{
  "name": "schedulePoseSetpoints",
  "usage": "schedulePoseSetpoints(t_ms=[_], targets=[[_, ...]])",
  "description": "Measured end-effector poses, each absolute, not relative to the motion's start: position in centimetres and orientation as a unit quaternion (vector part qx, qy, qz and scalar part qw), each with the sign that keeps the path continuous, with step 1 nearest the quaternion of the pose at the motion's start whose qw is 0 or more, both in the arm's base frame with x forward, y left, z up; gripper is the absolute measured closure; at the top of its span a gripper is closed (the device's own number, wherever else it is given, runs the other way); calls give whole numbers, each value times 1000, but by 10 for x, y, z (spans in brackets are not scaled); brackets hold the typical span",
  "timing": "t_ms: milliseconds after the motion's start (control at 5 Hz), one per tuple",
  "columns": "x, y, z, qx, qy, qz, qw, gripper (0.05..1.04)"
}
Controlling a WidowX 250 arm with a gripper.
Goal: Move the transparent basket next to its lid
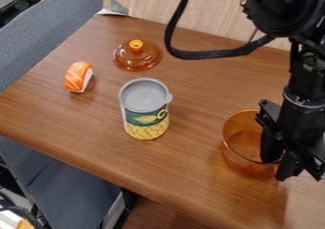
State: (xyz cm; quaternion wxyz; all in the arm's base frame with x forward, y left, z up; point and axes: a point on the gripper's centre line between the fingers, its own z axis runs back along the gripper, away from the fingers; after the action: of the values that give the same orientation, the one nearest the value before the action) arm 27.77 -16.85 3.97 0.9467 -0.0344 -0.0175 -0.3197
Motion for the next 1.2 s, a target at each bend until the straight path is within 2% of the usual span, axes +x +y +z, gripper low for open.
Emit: schedulePoseSetpoints(t_ms=[200, 400, 600, 1200], targets=[[277, -167, 39, -31, -16, -320, 947, 929], [278, -166, 43, -30, -22, -322, 946, 996], [283, -159, 46, -25, -20, -313, 949, 998], [339, -108, 108, 18, -96, -225, 969, 999]])
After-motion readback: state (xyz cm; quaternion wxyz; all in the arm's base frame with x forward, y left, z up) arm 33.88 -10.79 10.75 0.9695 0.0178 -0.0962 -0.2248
